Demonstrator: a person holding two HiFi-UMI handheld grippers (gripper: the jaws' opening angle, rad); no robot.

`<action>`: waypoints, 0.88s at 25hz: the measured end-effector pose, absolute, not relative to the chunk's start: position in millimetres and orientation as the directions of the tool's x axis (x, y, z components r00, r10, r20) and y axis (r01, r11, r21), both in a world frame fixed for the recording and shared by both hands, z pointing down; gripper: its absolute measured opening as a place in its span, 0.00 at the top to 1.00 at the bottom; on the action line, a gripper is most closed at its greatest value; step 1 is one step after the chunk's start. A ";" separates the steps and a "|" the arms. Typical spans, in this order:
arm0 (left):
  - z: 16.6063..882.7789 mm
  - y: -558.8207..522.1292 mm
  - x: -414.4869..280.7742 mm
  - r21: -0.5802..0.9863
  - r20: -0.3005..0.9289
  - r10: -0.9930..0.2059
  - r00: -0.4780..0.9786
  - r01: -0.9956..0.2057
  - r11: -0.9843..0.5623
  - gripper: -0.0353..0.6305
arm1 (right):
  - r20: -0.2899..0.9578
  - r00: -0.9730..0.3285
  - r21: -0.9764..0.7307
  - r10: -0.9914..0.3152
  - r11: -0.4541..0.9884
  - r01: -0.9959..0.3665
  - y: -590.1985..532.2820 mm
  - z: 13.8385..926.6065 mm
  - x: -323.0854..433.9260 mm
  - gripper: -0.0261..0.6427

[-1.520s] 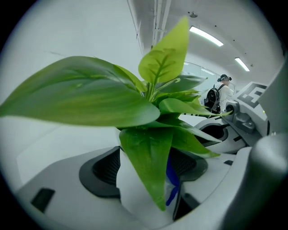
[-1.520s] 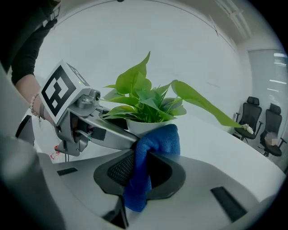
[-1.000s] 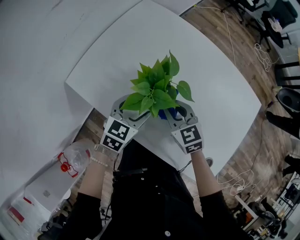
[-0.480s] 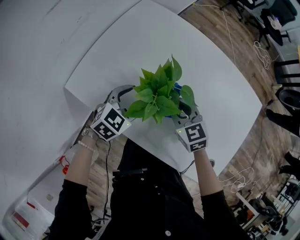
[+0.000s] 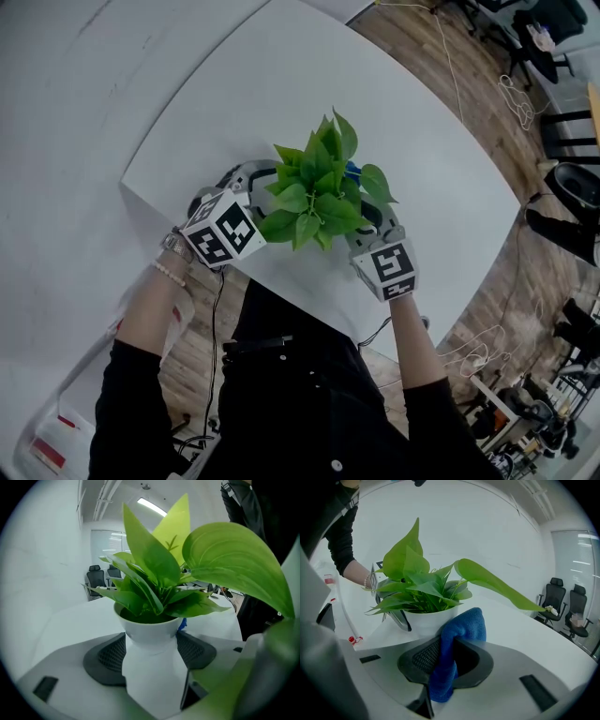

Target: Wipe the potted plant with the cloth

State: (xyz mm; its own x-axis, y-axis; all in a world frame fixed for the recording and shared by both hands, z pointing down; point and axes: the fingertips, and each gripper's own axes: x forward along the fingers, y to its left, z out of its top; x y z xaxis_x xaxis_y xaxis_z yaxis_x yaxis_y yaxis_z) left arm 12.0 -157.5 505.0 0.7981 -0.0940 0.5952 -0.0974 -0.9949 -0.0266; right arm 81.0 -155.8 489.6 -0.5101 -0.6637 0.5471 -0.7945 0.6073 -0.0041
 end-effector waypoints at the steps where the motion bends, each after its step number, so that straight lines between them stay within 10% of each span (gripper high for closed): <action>1: 503.9 -158.0 12.8 -0.029 0.590 -0.100 0.801 -0.103 -0.994 0.43 | 0.547 -0.511 -0.001 -0.663 0.610 -0.793 -157.4 488.6 81.4 0.82; 22: 501.8 -147.1 27.8 -0.032 0.554 -0.506 0.661 -0.591 -0.806 0.44 | 0.557 -0.501 0.015 -0.662 0.611 -0.791 -128.6 485.8 78.2 0.82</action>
State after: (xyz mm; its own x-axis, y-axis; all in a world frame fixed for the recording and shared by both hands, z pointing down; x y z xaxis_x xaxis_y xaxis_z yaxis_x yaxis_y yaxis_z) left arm 27.8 -147.1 501.8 0.6610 -0.5062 0.5538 -0.5907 -0.8063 -0.0319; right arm 78.2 -128.6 485.8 -0.5007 -0.6622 0.5575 -0.7915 0.6110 0.0149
